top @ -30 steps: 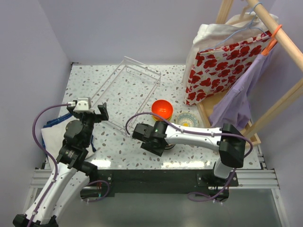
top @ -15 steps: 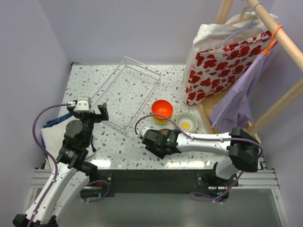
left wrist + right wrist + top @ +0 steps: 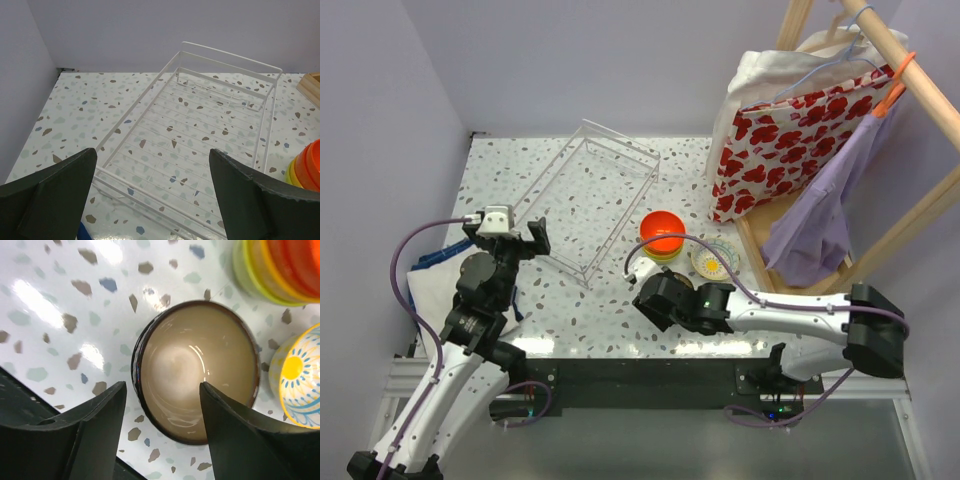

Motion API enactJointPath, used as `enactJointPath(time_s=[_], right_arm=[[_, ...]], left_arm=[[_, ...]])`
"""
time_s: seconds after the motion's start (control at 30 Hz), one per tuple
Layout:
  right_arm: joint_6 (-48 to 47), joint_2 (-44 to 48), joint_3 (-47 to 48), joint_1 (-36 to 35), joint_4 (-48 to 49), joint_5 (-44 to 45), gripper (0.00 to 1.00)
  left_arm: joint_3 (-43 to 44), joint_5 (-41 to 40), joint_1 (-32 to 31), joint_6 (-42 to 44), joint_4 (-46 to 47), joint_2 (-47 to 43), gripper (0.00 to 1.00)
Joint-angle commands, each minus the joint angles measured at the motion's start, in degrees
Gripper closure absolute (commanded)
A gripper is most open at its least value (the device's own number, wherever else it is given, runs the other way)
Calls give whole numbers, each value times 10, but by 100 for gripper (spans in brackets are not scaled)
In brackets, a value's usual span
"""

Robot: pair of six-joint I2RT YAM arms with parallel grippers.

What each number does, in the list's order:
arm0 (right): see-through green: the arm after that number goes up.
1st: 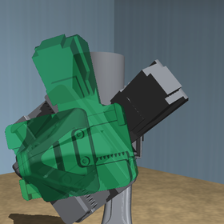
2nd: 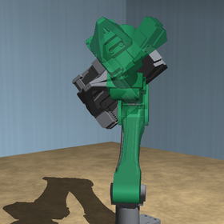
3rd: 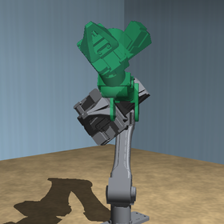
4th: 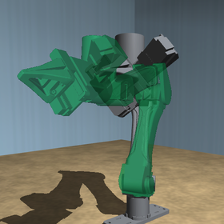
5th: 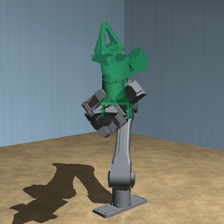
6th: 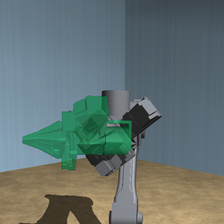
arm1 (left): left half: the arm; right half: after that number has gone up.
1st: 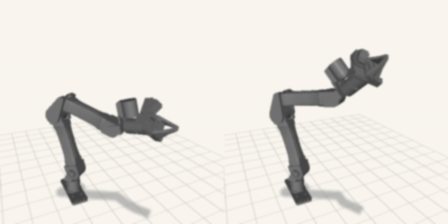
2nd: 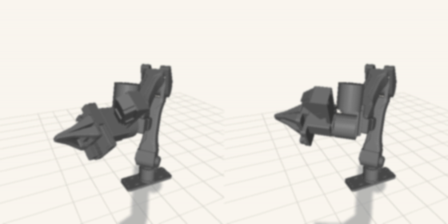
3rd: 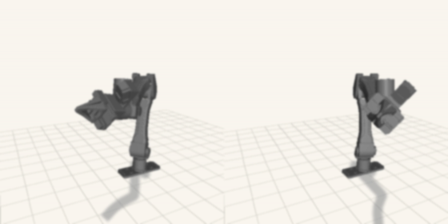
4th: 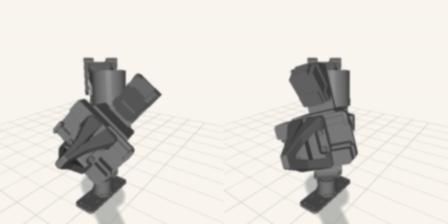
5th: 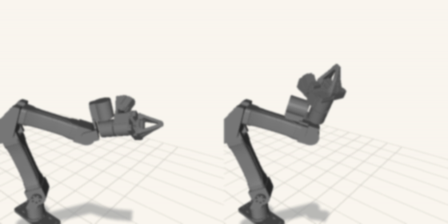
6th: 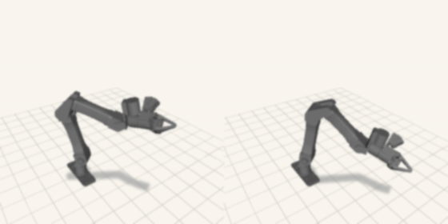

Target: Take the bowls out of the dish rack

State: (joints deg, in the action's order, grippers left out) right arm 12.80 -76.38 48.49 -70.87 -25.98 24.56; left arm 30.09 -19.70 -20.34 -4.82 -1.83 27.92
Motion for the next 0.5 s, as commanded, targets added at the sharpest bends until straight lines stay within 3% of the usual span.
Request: enactJointPath(time_s=[0.0,0.17,0.3,0.47], right_arm=[[-3,91,12,-2,44,31,32],[-43,163,26,-1,44,115,13],[-68,226,13,6,65,237,3],[-93,346,-24,8,96,314,1]], left_arm=[[13,-2,-1,-5,13,-7,0],[47,-11,-1,-5,-41,-23,0],[72,-17,-1,-7,-70,-41,0],[92,-31,-1,-12,-109,-90,0]])
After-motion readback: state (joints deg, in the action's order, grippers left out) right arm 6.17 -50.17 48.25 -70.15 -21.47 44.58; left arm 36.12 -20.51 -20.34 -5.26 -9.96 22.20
